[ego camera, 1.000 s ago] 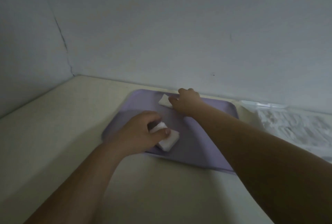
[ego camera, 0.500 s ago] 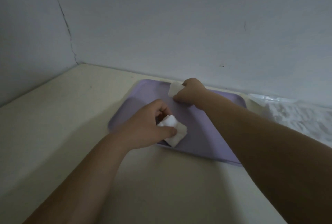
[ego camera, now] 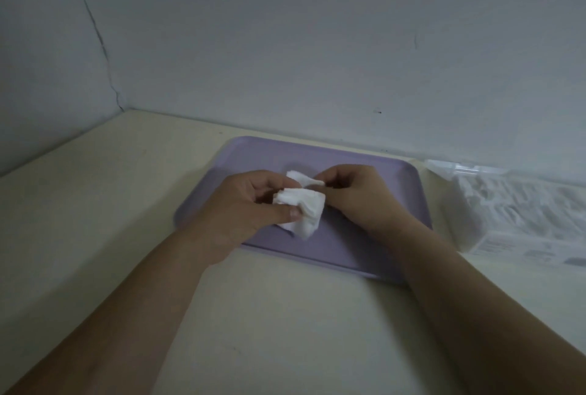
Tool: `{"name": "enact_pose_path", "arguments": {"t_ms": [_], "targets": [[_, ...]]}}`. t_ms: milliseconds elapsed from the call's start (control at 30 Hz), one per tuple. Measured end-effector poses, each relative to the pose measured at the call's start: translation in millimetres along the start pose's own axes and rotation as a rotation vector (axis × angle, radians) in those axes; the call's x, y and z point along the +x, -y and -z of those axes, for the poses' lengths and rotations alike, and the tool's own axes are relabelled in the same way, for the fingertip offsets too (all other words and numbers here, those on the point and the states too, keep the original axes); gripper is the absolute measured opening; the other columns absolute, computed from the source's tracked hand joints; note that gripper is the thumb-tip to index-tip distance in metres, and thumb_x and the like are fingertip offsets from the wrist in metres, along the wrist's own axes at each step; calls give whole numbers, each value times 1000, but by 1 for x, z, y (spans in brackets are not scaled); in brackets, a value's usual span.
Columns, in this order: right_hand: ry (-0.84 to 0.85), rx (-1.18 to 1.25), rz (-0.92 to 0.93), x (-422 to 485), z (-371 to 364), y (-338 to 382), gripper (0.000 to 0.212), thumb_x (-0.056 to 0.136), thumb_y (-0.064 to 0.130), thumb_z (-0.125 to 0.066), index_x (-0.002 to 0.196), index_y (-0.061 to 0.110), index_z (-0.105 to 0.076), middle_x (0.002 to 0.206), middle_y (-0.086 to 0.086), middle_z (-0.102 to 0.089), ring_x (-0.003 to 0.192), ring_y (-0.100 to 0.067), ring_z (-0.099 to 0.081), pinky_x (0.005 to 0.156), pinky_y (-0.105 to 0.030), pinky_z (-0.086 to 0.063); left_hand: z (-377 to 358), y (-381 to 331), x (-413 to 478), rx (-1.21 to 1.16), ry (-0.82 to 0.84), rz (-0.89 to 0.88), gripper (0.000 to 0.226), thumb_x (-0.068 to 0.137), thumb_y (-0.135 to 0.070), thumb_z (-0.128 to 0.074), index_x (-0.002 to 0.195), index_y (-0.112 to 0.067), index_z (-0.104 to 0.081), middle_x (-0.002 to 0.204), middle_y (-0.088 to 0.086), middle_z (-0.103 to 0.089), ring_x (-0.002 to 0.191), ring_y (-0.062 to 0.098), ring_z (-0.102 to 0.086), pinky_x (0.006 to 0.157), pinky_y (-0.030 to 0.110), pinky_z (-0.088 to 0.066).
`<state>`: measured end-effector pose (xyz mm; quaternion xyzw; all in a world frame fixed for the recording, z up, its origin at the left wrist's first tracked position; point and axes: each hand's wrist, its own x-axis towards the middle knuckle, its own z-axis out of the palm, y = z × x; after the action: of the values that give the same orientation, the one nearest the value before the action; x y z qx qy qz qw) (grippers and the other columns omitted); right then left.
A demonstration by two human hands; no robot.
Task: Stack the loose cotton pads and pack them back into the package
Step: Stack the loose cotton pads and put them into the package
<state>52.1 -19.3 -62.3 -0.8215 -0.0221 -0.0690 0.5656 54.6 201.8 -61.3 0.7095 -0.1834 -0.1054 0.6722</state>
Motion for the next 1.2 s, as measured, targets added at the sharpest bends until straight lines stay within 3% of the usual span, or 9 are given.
{"name": "enact_pose_path", "arguments": {"t_ms": [133,333,567,700,800,867,967,1100,1200], "targets": [[116,54,85,-1,-3,-4,8,91,-1,-72,98,0,-76,95,-15,-79,81,-11,-69,82,-27,-57,-5,1,1,50,-51,-22,32,77,6,-83,100,-16,-77,102,6,-81,93,16,-74,87,33,-61],[181,126,94,-2,1,-7,15,96,-6,-63,99,3,-74,93,-8,-77,84,-12,-69,84,-27,-56,-10,-1,3,127,-100,-51,30,75,2,-87,93,-20,-77,95,3,-82,77,7,-68,73,19,-56],[401,152,15,-5,9,5,44,67,-3,-72,110,7,-67,92,-3,-72,78,-14,-63,69,-22,-50,-7,5,7,225,-211,-23,40,71,-12,-93,101,-26,-70,94,4,-75,78,15,-64,76,36,-57],[276,-80,102,-9,1,6,43,72,5,-91,106,12,-65,84,1,-68,69,-10,-57,66,-21,-50,-7,8,10,304,-232,-1,66,59,-35,-91,120,-35,-66,95,1,-63,79,13,-57,76,34,-52],[228,-107,163,-8,2,6,29,80,-4,-79,102,10,-67,84,0,-69,66,-6,-57,66,-20,-51,-7,6,8,326,-130,-52,36,68,-26,-93,98,-20,-76,74,17,-59,66,12,-48,63,27,-42],[192,-105,168,-7,3,3,30,81,-7,-74,104,10,-67,96,-7,-74,76,-15,-66,74,-32,-55,-8,6,7,333,-148,-58,24,74,-17,-92,90,-14,-74,63,6,-43,58,9,-36,51,18,-31],[189,-133,138,-6,-3,2,43,80,-4,-71,117,16,-64,115,-6,-73,103,-24,-70,94,-43,-57,-11,8,8,320,-171,-39,28,74,-16,-92,91,-14,-70,64,3,-45,57,12,-37,48,19,-30],[210,97,-14,-10,-19,6,73,69,10,-73,138,17,-54,132,-6,-64,114,-17,-66,101,-35,-56,-10,11,11,277,-145,-29,43,68,-24,-94,101,-22,-67,68,5,-51,62,16,-42,57,32,-35],[98,269,-108,-11,-28,13,57,87,14,-74,140,14,-54,138,-6,-61,122,-22,-64,101,-36,-55,-9,12,12,317,-150,-26,40,71,-17,-93,101,-25,-68,64,1,-50,58,15,-42,56,31,-33]]}}
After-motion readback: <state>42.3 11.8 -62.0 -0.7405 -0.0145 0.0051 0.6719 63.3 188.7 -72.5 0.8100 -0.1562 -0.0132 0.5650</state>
